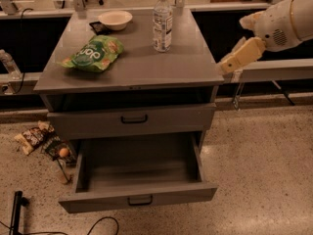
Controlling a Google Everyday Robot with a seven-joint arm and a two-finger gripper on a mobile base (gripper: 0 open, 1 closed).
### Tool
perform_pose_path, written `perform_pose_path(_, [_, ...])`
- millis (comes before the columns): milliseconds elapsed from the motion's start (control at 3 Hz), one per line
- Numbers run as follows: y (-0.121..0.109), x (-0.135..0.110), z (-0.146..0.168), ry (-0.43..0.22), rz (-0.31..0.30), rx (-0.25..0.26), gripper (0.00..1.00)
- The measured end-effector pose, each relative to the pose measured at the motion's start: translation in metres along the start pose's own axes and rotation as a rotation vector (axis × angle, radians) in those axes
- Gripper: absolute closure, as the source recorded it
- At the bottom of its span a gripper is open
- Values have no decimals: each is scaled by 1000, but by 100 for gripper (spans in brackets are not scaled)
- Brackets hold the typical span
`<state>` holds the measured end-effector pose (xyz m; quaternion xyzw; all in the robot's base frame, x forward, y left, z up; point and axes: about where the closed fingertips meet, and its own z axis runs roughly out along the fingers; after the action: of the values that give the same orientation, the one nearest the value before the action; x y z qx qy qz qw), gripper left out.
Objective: Place blue plastic bottle into middle drawer
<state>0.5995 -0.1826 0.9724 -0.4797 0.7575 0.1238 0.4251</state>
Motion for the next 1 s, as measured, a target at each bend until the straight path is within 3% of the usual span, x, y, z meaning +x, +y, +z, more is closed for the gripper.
perform_pose_path(333, [-34,-14,57,-203,82,-15,0])
perform_pose_path(1000, [-38,-17,66,-204,84,17,0])
